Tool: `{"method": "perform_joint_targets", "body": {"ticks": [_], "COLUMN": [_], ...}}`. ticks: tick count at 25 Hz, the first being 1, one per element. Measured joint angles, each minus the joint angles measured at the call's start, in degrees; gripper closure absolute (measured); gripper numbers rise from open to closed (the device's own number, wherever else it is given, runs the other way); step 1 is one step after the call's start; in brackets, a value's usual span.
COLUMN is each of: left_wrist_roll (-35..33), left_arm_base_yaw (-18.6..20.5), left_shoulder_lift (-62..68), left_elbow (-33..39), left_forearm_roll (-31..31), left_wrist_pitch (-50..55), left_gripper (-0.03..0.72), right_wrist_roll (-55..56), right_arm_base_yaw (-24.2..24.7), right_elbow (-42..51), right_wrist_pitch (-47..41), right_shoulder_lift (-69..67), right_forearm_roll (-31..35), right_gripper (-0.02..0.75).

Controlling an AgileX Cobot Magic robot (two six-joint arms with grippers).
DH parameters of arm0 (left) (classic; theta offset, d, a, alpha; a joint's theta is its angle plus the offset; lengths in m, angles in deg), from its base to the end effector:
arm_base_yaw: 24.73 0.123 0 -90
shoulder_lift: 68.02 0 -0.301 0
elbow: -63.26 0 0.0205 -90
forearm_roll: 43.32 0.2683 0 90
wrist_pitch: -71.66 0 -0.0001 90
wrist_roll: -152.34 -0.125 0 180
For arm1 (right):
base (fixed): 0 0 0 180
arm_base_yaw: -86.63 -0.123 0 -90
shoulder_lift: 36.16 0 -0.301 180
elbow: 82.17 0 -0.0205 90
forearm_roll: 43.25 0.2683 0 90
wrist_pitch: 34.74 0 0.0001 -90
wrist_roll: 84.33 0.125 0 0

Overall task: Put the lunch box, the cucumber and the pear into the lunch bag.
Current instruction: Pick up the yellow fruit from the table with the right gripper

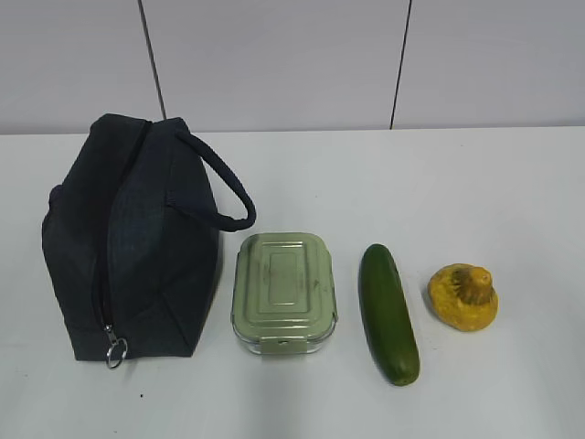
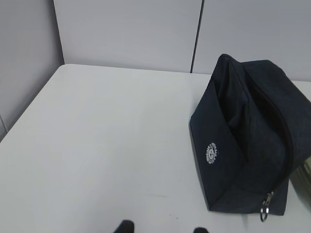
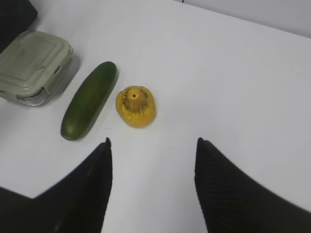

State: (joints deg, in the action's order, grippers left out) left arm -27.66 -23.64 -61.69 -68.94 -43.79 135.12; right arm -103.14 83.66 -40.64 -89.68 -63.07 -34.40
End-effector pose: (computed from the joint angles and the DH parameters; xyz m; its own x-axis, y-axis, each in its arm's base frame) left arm 0.0170 -0.0006 0.2720 -0.4630 -0.0125 -0.8863 -0.0142 0.9999 -0.0066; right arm 0.0765 0.0197 0.3092 -0.4921 -0.2608 -0.8306 -0.2814 0.9505 -0.1317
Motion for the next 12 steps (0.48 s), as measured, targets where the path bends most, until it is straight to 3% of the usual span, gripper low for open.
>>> {"method": "perform_joint_targets", "body": {"ticks": [6, 12], "left_wrist_roll": [0.0, 0.0], "left_arm_base_yaw": [0.0, 0.0], "left_shoulder_lift": [0.0, 0.0], "left_elbow": [0.0, 0.0], "left_forearm_roll": [0.0, 0.0], "left_wrist_pitch": [0.0, 0.0], "left_gripper": [0.452, 0.452], "right_wrist_roll": [2.9, 3.3], "right_arm_base_yaw": [0.0, 0.0], "right_elbow": [-5.0, -17.6], "right_wrist_pitch": [-0.4, -7.7], "right_shoulder_lift": [-13.1, -31.3], "right_forearm_roll": [3.0, 7.5], "right_gripper": [0.308, 0.316]}}
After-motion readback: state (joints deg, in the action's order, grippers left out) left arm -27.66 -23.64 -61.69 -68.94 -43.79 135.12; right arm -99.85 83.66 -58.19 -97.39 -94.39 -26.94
